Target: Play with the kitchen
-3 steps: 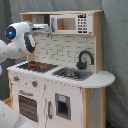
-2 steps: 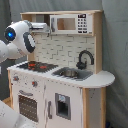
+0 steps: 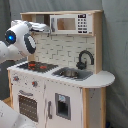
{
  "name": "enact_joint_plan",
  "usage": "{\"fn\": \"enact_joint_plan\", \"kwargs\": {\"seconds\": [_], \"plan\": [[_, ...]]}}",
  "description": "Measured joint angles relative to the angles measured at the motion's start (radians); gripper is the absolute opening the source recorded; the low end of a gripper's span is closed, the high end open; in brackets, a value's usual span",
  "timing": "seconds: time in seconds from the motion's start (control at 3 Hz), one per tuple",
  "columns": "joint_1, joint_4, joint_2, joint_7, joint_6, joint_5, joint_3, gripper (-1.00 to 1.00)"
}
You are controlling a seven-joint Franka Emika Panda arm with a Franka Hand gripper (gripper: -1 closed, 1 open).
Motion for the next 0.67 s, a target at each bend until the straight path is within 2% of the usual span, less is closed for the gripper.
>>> {"fn": "enact_joint_plan", "kwargs": {"seconds": [0.33,0.67], "plan": [[-0.062,0.010,-0.013,0.087,0.041,0.009,0.044,1.00],[-0.124,0.031,-0.046,0.164,0.037,0.036,0.082,1.00]]}}
